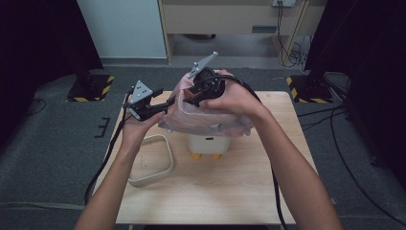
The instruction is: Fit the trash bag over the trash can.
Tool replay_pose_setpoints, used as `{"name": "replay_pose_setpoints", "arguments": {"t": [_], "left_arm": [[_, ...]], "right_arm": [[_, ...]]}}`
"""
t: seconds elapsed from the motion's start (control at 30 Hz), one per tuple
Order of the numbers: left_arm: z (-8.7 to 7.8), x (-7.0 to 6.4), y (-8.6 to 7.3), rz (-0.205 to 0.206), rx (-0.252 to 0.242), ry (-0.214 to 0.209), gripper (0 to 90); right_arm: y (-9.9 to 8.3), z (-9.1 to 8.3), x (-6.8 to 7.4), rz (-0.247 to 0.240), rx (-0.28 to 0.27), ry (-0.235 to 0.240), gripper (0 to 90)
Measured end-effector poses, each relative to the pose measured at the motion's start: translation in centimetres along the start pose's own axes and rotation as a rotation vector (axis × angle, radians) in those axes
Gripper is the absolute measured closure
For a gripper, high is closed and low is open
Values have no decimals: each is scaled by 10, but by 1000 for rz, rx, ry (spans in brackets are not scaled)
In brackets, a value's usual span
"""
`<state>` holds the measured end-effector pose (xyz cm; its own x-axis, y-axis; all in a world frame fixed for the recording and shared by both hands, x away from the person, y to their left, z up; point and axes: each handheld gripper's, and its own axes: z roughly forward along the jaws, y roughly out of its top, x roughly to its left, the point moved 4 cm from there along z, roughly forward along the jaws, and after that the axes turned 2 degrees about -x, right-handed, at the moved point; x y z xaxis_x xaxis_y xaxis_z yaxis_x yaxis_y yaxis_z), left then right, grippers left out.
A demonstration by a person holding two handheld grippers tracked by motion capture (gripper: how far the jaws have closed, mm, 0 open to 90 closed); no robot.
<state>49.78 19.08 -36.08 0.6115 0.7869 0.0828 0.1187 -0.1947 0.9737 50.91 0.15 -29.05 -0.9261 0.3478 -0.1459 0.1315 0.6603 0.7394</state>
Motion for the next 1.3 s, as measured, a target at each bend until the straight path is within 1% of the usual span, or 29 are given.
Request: {"name": "replay_pose_setpoints", "arguments": {"t": [0.03, 0.07, 0.1, 0.13, 0.2, 0.23, 0.27, 0.3, 0.33, 0.37, 0.4, 0.47, 0.53, 0.57, 0.7, 0.8, 0.83, 0.87, 0.9, 0.93, 0.97, 1.0, 1.03, 1.07, 1.1, 1.13, 1.17, 1.23, 1.3], "left_arm": [[-3, 1, -1, -1, 4, 3, 369], [-8, 2, -3, -8, 8, 2, 353], [-11, 3, -5, -9, 11, 3, 351], [-11, 3, -5, -9, 11, 3, 349], [-19, 8, -9, -15, 22, 9, 344], [-22, 9, -11, -17, 25, 12, 339], [-22, 9, -11, -17, 25, 12, 337], [-28, 13, -13, -17, 27, 21, 330], [-28, 13, -13, -17, 27, 21, 325], [-35, 16, -15, -18, 31, 23, 320], [-35, 16, -15, -18, 31, 23, 313], [-41, 19, -19, -16, 37, 31, 305], [-47, 24, -24, -30, 47, 32, 294], [-47, 24, -24, -30, 47, 32, 284], [-54, 29, -33, -39, 66, 45, 257], [-55, 30, -36, -45, 70, 49, 242], [-56, 31, -38, -51, 73, 55, 230], [-57, 32, -39, -53, 75, 57, 213], [-58, 34, -41, -56, 80, 57, 203], [-58, 35, -42, -55, 86, 61, 194], [-60, 38, -46, -62, 93, 68, 175], [-60, 38, -46, -62, 93, 68, 171], [-62, 41, -50, -64, 102, 77, 169], [-62, 41, -50, -64, 102, 77, 166], [-63, 42, -52, -78, 108, 77, 166], [-64, 43, -53, -78, 113, 79, 163], [-66, 46, -57, -80, 118, 82, 157], [-66, 47, -59, -85, 124, 83, 151], [-67, 51, -65, -87, 136, 87, 133]], "right_arm": [[0, 0, 0, 11, 0, -4, 450], [-1, 2, 0, -18, -4, -9, 398], [-1, 3, 0, -27, -4, -14, 366], [-1, 4, 0, -26, 1, -14, 343], [-1, 5, 0, -38, 7, -20, 308], [-1, 6, 0, -29, 14, -21, 285], [-1, 7, 0, -33, 14, -22, 273], [-1, 8, 0, -34, 16, -26, 261], [-1, 8, 0, -31, 23, -27, 244], [-1, 9, 0, -32, 27, -31, 225], [-1, 9, 0, -32, 27, -31, 225], [-2, 10, -1, -38, 41, -35, 204], [-2, 11, -2, -23, 42, -29, 180], [-2, 11, -1, -11, 57, -30, 173], [-2, 14, -1, -25, 71, -34, 157], [-3, 15, -2, -14, 78, -33, 150], [-3, 15, -1, -6, 75, -15, 151], [-2, 14, -1, -9, 77, -32, 151], [-2, 14, -2, -8, 61, -24, 150], [-2, 12, -1, 0, 62, -26, 144], [0, 8, -1, 19, 44, -12, 135], [0, 8, -1, 19, 44, -12, 135], [3, 3, 0, 22, 17, -2, 136], [3, 3, 0, 22, 17, -2, 136], [4, 0, 1, 34, 6, 4, 137], [5, -2, 0, 36, -1, 9, 139], [7, -8, 0, 42, -20, 14, 147], [7, -10, -2, 41, -30, 15, 150], [9, -17, -5, 54, -60, 26, 164]]}}
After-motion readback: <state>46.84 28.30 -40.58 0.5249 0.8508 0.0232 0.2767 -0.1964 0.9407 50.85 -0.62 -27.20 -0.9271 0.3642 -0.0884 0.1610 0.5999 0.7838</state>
